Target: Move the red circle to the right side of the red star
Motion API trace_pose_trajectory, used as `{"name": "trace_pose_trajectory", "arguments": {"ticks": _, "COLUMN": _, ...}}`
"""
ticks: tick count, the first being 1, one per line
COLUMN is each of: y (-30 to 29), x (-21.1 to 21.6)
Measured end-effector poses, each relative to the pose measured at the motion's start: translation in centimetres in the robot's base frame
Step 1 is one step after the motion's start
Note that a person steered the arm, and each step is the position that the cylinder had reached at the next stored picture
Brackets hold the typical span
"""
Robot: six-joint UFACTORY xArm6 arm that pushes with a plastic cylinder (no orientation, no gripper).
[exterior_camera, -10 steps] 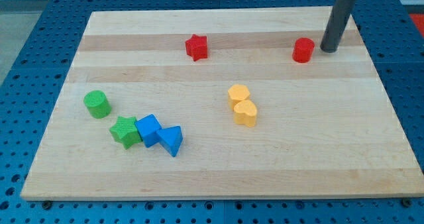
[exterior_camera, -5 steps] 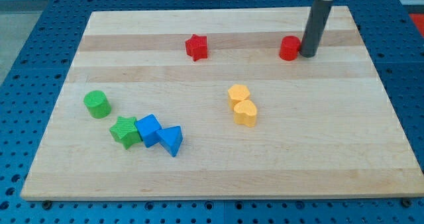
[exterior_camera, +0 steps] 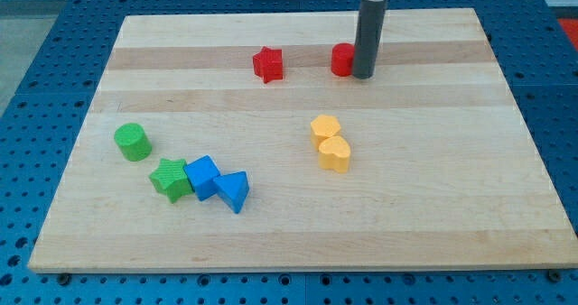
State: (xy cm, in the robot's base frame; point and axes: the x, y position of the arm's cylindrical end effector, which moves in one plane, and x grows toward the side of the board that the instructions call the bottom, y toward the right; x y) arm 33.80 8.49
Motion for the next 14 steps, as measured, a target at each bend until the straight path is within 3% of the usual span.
{"name": "trace_pose_trajectory", "arguments": {"ticks": 2, "y": 4.9, "x": 0.0}}
{"name": "trace_pose_trajectory", "arguments": {"ticks": 3, "y": 4.8, "x": 0.1}}
{"name": "trace_pose_trajectory", "arguments": {"ticks": 5, "y": -0.8, "x": -0.2}}
{"name": "trace_pose_trajectory", "arguments": {"ticks": 8, "y": 3.3, "x": -0.9}}
{"name": "trace_pose_trajectory", "arguments": {"ticks": 10, "y": 1.7, "x": -3.6}}
{"name": "trace_pose_trajectory", "arguments": {"ticks": 14, "y": -4.5, "x": -3.6}}
